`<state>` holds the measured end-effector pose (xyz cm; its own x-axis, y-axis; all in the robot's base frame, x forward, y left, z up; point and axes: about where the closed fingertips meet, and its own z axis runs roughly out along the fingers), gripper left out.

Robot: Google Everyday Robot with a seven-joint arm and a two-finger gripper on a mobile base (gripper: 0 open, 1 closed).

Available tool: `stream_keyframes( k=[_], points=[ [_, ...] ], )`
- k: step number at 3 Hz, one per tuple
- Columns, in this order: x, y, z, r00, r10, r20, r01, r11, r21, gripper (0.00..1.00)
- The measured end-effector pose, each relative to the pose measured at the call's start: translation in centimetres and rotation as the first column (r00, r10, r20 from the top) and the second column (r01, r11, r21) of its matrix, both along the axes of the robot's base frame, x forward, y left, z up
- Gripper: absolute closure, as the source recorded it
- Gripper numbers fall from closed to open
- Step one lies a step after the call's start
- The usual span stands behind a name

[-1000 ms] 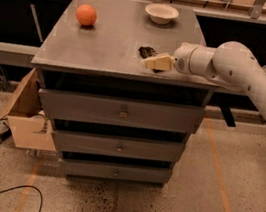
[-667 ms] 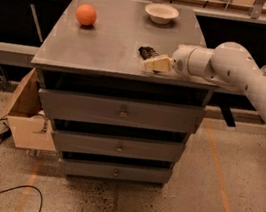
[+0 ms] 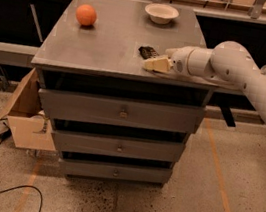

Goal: Move rxbar chocolate near orange

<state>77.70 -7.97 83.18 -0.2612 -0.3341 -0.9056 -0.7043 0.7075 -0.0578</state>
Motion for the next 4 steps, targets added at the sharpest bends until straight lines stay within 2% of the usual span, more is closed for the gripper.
stream_keyframes(
  k=[1, 2, 4],
  points=[
    [-0.02, -0.05, -0.22, 1.0000, 0.005, -0.007, -0.005, 1.000, -0.007, 0.78],
    [-0.02, -0.05, -0.02, 1.0000, 0.005, -0.007, -0.005, 1.000, -0.007, 0.99],
    [-0.02, -0.05, 0.04, 1.0000, 0.005, -0.007, -0.005, 1.000, -0.007, 1.00]
  ],
)
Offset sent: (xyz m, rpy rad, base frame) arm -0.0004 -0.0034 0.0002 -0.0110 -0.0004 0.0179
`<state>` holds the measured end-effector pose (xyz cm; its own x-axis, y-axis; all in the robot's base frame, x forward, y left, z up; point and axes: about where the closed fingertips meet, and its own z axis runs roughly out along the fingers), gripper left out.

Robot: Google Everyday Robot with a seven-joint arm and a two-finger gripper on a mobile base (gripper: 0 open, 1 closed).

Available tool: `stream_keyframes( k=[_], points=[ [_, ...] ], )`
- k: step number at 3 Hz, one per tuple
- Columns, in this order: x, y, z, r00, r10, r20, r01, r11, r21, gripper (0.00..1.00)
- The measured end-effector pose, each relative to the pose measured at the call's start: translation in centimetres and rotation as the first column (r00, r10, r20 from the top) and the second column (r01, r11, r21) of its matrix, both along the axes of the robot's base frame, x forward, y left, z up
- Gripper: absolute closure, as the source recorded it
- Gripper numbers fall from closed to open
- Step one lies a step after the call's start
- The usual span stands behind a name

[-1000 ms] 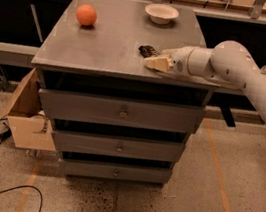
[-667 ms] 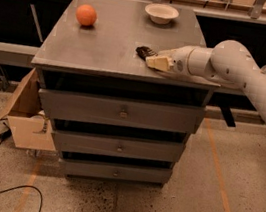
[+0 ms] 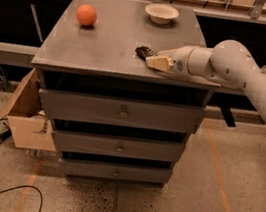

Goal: Move rxbar chocolate near orange

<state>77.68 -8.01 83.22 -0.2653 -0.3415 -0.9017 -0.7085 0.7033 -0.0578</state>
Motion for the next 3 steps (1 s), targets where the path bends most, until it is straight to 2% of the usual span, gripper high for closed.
stream_keyframes(
  k=[3],
  points=[
    [0.01, 0.02, 0.10, 1.0000, 0.000, 0.000, 0.000, 1.000, 0.000, 1.00]
  ],
)
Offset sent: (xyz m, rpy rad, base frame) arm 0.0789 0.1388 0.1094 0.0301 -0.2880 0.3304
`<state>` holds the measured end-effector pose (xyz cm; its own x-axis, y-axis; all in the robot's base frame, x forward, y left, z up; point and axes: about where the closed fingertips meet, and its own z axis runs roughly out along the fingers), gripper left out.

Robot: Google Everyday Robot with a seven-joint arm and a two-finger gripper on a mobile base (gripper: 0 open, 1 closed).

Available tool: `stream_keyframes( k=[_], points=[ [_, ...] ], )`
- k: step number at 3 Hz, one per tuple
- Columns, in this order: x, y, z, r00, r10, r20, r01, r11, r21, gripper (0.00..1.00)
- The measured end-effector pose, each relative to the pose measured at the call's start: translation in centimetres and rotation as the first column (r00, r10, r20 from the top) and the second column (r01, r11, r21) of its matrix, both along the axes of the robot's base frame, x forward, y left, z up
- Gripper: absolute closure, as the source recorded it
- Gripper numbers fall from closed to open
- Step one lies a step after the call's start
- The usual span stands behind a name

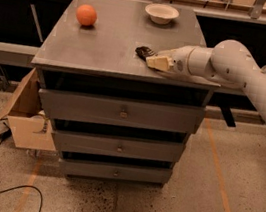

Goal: Move rxbar chocolate near orange

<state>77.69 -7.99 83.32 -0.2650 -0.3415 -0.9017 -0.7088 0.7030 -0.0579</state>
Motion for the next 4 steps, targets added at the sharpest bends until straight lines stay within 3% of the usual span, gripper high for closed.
stream_keyframes(
  k=[2, 3, 4],
  points=[
    [0.0, 0.0, 0.0, 1.0000, 0.000, 0.000, 0.000, 1.000, 0.000, 1.00],
    [0.2, 0.9, 4.4, 0.9978, 0.025, 0.062, -0.028, 0.998, 0.053, 1.00],
    [-0.1, 2.3, 10.9, 0.9827, 0.073, 0.171, -0.095, 0.987, 0.129, 1.00]
  ],
)
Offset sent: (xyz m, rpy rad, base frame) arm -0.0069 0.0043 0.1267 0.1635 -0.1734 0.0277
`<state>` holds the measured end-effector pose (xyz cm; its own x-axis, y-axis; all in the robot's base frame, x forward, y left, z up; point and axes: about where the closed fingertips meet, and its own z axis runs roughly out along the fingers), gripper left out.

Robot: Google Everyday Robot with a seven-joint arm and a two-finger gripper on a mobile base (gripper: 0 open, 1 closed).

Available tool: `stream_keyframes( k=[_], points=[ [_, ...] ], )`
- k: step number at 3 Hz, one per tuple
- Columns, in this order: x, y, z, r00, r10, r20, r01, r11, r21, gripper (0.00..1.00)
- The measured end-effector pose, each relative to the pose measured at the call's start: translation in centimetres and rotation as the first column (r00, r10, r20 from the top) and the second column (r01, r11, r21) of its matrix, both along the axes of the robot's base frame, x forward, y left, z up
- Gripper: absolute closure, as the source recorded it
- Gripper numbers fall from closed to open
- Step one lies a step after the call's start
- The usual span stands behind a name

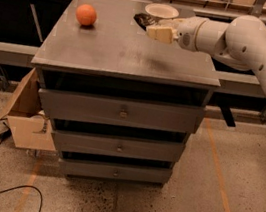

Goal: Move rxbar chocolate near orange

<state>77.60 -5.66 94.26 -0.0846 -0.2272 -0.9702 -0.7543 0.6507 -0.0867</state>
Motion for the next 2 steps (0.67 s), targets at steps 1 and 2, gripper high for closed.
stream_keyframes(
  k=[1, 2],
  points=[
    [0.8, 1.7, 2.8, 0.9982, 0.047, 0.038, -0.048, 0.998, 0.027, 1.00],
    [2.9, 3.7, 2.7, 0.9971, 0.071, 0.025, -0.071, 0.997, 0.009, 1.00]
  ],
)
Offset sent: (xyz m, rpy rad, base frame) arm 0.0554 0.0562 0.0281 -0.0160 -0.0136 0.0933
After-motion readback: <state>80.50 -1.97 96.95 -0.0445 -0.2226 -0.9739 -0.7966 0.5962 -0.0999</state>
